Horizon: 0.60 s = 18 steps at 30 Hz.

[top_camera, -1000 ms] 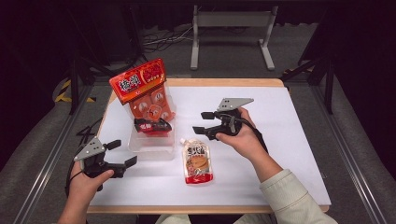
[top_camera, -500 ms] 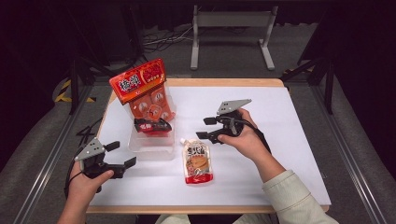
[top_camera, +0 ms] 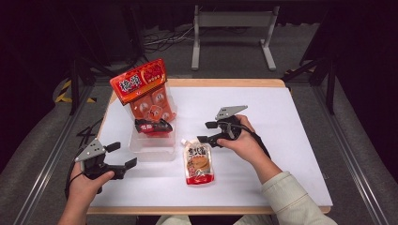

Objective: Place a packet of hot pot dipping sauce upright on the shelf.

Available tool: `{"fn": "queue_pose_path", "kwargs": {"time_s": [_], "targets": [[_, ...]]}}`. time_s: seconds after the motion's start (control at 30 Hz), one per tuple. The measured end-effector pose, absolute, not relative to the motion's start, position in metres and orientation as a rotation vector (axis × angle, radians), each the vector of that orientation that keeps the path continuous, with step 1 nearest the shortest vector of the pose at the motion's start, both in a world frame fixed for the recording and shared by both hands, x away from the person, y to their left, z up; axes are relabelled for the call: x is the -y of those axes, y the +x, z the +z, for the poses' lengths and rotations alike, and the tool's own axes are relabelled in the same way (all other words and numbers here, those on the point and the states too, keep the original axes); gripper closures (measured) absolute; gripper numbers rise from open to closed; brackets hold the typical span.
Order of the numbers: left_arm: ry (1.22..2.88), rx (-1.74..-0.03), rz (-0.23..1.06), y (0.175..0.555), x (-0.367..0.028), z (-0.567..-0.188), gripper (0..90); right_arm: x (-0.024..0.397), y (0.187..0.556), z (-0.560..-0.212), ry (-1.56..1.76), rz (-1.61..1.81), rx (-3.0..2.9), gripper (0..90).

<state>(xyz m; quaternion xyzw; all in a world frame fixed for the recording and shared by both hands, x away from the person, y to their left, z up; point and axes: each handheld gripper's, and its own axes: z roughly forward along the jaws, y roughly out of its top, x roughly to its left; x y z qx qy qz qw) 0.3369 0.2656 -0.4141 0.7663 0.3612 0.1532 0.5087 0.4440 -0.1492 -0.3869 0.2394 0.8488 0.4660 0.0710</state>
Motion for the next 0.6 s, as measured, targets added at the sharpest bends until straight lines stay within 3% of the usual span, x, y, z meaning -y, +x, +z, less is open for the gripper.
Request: {"fn": "queue_pose_path", "kwargs": {"time_s": [0.47, 0.6], "targets": [[1.851, -0.871, 0.36, 0.337, -0.265, -0.415, 7.1, 0.143, 0.451, -0.421, 0.758, 1.311, -2.637, 43.0], [1.85, -0.869, 0.36, 0.337, -0.265, -0.415, 7.1, 0.141, 0.451, -0.427, 0.76, 1.288, -2.655, 41.3]]}}
